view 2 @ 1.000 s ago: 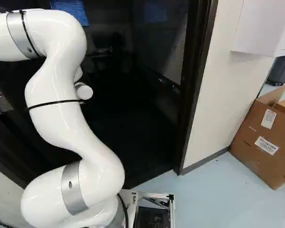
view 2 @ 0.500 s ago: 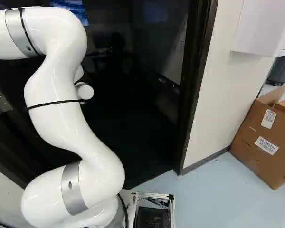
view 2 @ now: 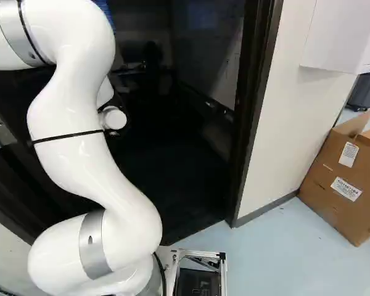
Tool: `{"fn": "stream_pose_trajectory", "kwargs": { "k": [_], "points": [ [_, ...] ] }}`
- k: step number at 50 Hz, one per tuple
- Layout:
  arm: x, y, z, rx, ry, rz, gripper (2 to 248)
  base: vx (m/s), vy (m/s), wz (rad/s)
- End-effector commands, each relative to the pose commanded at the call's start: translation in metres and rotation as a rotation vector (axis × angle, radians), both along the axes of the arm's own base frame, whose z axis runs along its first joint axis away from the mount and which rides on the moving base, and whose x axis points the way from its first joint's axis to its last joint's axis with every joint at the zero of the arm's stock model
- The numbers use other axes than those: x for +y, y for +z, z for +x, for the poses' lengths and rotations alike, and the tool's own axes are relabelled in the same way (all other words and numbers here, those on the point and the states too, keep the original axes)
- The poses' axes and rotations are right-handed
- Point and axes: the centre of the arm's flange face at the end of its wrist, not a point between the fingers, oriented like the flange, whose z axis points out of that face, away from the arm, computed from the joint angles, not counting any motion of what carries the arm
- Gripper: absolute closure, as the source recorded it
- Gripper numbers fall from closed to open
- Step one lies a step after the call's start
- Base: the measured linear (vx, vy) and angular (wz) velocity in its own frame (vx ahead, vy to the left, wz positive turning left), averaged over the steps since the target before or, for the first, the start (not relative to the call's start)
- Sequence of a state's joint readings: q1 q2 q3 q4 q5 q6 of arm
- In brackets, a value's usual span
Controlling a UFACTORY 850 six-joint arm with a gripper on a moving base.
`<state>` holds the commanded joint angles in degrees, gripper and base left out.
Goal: Open the door and move inside
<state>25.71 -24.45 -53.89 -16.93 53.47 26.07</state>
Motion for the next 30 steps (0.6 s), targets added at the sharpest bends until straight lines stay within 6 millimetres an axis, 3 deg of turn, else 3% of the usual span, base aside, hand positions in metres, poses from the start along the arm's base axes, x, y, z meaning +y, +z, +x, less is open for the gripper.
{"fn": "stream_pose_trajectory", "kwargs": {
  "k": [30],
  "points": [
    [-0.094,0.007,-0.045,-0.004,-0.169,-0.088,3,0.000,0.000,0.000]
  ]
}}
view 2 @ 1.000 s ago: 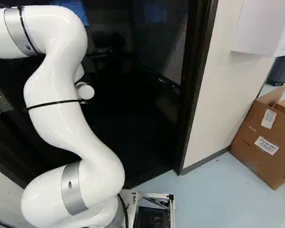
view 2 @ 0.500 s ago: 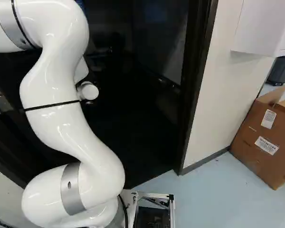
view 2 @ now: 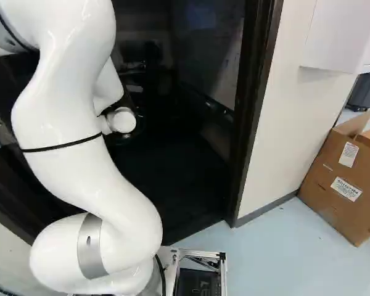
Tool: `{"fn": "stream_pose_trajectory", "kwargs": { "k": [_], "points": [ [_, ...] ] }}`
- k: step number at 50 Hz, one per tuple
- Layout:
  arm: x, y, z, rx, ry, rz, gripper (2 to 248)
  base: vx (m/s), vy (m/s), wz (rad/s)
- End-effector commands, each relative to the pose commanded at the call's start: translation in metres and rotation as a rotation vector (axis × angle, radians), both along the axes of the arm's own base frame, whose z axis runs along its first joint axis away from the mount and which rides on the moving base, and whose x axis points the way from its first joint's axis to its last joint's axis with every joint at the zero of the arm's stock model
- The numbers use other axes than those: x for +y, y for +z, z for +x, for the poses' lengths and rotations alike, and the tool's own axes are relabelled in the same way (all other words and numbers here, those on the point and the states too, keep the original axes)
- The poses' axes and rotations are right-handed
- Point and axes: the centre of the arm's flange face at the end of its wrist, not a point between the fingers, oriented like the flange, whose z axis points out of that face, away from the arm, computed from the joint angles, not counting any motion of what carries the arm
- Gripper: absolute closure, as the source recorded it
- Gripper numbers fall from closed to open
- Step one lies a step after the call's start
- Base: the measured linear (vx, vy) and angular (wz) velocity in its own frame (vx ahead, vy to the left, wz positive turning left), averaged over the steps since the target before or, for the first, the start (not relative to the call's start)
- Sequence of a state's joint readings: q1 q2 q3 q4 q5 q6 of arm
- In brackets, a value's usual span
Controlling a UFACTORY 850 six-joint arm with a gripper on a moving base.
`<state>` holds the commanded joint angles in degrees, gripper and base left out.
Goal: Open the door and move inside
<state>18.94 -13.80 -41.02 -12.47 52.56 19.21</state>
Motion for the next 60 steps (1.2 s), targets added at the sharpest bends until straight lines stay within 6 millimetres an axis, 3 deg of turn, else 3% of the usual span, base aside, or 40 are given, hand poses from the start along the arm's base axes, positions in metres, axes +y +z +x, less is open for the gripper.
{"fn": "stream_pose_trajectory", "kwargs": {
  "k": [30,60],
  "points": [
    [-0.102,-0.011,-0.085,0.021,-0.213,-0.120,3,0.000,0.000,0.000],
    [-0.156,-0.032,-0.159,0.055,-0.359,-0.206,3,0.000,0.000,0.000]
  ]
}}
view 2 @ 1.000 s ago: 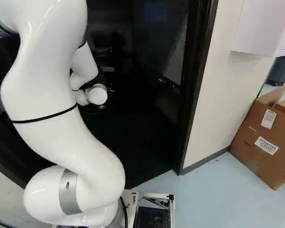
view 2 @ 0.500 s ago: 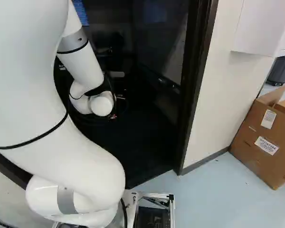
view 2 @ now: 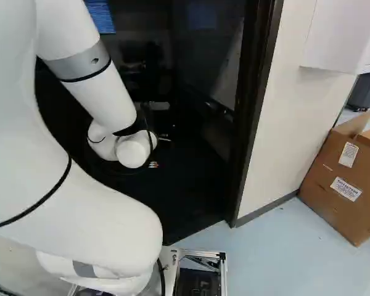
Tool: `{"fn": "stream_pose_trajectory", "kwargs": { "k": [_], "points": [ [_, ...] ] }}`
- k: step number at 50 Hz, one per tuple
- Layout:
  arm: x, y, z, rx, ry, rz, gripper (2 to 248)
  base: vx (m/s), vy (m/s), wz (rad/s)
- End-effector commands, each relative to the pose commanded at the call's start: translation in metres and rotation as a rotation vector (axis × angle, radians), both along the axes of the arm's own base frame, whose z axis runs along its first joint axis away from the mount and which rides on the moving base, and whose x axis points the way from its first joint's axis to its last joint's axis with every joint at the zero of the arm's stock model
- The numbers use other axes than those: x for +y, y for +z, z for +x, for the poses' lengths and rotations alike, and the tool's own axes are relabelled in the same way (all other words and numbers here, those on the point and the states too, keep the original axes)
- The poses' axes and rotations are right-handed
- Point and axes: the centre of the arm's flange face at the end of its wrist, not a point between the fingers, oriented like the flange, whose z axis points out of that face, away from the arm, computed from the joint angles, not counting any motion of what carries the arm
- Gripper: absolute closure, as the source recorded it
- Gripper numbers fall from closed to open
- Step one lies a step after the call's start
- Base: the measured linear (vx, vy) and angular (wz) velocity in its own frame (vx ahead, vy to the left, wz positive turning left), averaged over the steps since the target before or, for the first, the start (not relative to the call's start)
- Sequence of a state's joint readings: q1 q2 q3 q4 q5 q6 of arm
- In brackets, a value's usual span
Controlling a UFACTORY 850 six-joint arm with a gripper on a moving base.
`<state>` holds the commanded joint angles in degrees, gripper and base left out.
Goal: Open the door and move inside
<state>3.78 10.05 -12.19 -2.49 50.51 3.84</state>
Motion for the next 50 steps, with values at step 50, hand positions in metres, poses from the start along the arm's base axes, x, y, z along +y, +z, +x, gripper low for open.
{"fn": "stream_pose_trajectory", "kwargs": {
  "k": [50],
  "points": [
    [-0.024,-0.018,-0.047,0.028,-0.086,-0.049,3,0.000,0.000,0.000]
  ]
}}
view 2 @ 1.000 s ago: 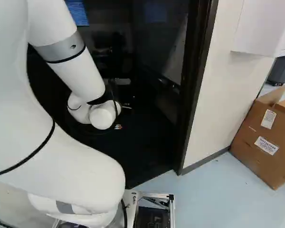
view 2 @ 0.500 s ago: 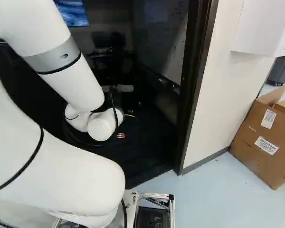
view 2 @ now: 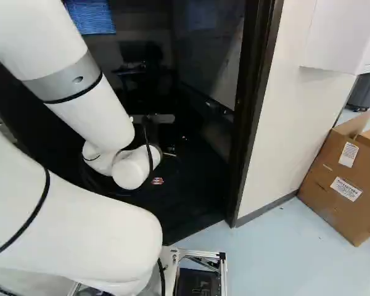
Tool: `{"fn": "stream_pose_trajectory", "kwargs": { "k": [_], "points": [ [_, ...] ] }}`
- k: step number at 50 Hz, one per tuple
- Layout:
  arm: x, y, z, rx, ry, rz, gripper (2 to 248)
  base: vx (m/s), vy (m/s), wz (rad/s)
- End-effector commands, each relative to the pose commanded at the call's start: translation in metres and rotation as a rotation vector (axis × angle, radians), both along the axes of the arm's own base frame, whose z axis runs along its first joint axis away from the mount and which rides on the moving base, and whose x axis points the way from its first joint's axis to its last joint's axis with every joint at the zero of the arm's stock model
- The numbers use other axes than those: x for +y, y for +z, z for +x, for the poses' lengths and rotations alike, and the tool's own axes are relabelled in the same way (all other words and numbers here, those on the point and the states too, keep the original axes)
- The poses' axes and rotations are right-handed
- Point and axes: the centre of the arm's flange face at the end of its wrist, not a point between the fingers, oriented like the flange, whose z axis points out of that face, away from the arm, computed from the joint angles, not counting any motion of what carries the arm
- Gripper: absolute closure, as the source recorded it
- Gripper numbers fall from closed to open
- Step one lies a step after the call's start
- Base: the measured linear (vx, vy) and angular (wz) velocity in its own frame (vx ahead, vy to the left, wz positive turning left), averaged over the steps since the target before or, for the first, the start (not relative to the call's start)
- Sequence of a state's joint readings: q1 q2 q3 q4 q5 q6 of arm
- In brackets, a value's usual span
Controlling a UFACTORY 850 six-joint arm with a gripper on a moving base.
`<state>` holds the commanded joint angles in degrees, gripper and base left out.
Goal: Open the door and move inside
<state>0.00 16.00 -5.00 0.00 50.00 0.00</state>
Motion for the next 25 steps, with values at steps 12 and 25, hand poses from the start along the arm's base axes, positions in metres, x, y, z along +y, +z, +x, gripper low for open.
{"fn": "stream_pose_trajectory", "kwargs": {
  "k": [12,25],
  "points": [
    [0.0000,0.0000,0.0000,0.000,0.000,0.000,3,0.000,0.000,0.000],
    [0.0000,0.0000,0.0000,0.000,0.000,0.000,3,-0.006,-0.006,-0.009]
  ]
}}
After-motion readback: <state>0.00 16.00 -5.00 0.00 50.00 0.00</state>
